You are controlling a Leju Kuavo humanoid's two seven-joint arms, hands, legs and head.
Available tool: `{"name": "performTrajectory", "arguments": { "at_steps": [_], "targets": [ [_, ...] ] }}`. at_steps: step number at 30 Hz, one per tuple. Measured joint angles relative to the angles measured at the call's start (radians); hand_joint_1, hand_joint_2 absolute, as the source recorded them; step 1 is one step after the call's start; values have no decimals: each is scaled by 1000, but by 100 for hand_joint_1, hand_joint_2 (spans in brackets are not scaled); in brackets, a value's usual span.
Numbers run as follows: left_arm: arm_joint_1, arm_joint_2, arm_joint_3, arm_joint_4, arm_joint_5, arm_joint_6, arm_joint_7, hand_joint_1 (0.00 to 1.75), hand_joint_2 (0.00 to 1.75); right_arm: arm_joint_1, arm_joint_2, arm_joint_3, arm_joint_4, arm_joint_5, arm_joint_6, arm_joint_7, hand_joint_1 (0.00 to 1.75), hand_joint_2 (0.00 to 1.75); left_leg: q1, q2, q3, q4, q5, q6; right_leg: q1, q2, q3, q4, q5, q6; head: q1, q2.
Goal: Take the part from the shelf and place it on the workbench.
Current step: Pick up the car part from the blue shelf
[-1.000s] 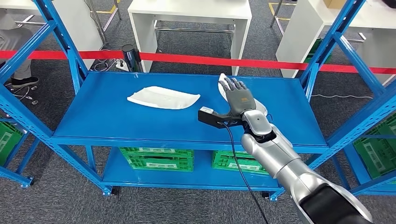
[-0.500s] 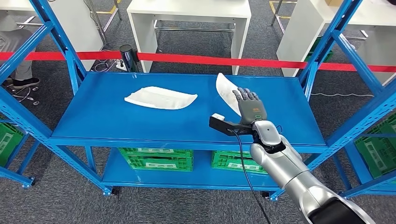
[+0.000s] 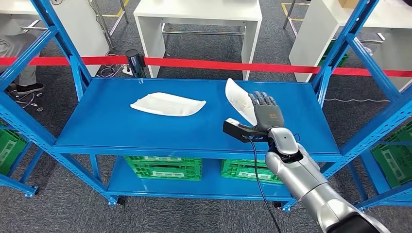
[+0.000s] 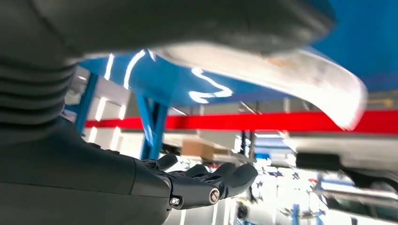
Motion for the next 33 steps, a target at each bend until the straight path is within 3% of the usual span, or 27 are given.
{"name": "performTrajectory", "arguments": {
  "at_steps": [1,3,4,5,8,10,11,14,16,17,20,21,22,25,26,27,29,30,31,32,33],
  "targets": [
    [1,0,0,0,0,0,0,0,0,6,-1,-3,-2,1,0,0,0,0,5,0,1,3,-4,-8,-6,-1,3,-16,18,6,0,0],
    [1,-1,0,0,0,0,0,0,0,12,-2,-10,-8,2,0,-1,0,0,17,0,5,16,-17,-29,-18,-4,55,-135,82,22,0,0],
    [0,0,0,-1,0,0,0,0,0,13,-2,-12,-11,3,0,-1,0,0,22,1,5,23,-25,-40,-19,-5,77,-190,92,24,1,0],
    [-1,1,0,-1,0,0,0,0,0,15,-3,-14,-13,3,1,-1,0,0,23,1,5,28,-32,-51,-18,-6,91,-223,91,19,1,0],
    [0,0,1,-2,0,-1,1,0,0,25,-5,-21,-18,3,3,-1,0,0,20,2,13,28,-43,-78,-12,-7,100,-224,73,-27,1,0],
    [-2,0,2,-2,0,-1,2,0,0,27,-5,-27,-23,4,3,-1,0,0,23,5,10,55,-48,-87,-12,-5,118,-225,69,-50,-1,0],
    [-3,-1,3,-2,0,-1,3,0,0,26,-6,-29,-25,6,4,-1,0,0,22,7,-11,96,-58,-88,-10,-4,130,-227,64,-59,-1,0],
    [-3,-1,4,-2,0,-1,4,0,0,29,-6,-31,-27,12,10,0,0,0,13,8,-132,278,-114,-82,0,-5,161,-232,42,-77,-2,0],
    [0,0,5,-2,0,-1,8,0,0,38,-6,-32,-29,14,13,0,0,0,4,8,-181,307,-124,-70,8,-2,185,-233,24,-81,-2,0],
    [1,0,6,-2,0,-1,10,0,0,41,-6,-34,-30,14,13,1,0,44,-3,7,-184,275,-102,-61,12,-1,199,-233,15,-81,-2,0],
    [4,1,7,-1,1,-1,14,0,0,45,-4,-43,-35,15,16,1,0,175,-25,4,-157,99,46,-25,19,2,230,-234,-14,-78,-2,0],
    [5,2,8,-1,2,-1,14,0,0,46,-3,-45,-35,15,21,1,0,175,-31,3,-152,66,80,-18,21,5,232,-234,-22,-74,-2,0],
    [7,3,8,-1,2,-1,14,0,0,47,-2,-46,-35,15,28,0,0,175,-34,2,-151,52,94,-15,22,7,233,-236,-27,-69,-2,0],
    [4,1,9,-1,3,-1,10,0,0,45,0,-54,-26,3,51,-7,0,175,-30,1,-138,40,89,-7,21,6,238,-238,-44,-53,-2,0],
    [2,1,9,-2,3,-1,8,0,0,41,0,-58,-19,-4,57,-12,0,175,-27,1,-130,33,87,-2,21,3,227,-214,-57,-48,-1,0],
    [-1,1,9,-2,3,-1,6,0,0,38,0,-62,-10,-11,63,-16,0,175,-24,1,-124,29,83,3,20,0,200,-165,-78,-42,-1,0],
    [-5,1,9,-3,3,-1,5,0,0,34,3,-65,14,-25,73,-26,0,175,-23,0,-115,27,74,9,17,-3,116,-31,-120,-33,0,0],
    [-6,1,9,-3,3,-1,4,0,0,36,4,-66,26,-30,77,-29,0,175,-23,0,-111,28,70,9,15,-3,78,17,-125,-31,0,0],
    [-5,1,9,-2,3,-1,3,0,0,37,5,-66,37,-34,80,-32,0,175,-23,-1,-107,29,66,8,14,-4,57,31,-109,-29,0,0],
    [-5,1,10,-2,2,-1,2,0,0,38,6,-67,46,-38,82,-35,0,175,-23,-1,-102,30,62,7,13,-4,55,5,-74,-29,0,0],
    [-4,1,10,-2,2,-1,1,0,0,37,7,-69,53,-41,83,-37,0,131,-23,-2,-97,32,58,5,13,-6,73,-57,-26,-30,0,0]
  ]
}}
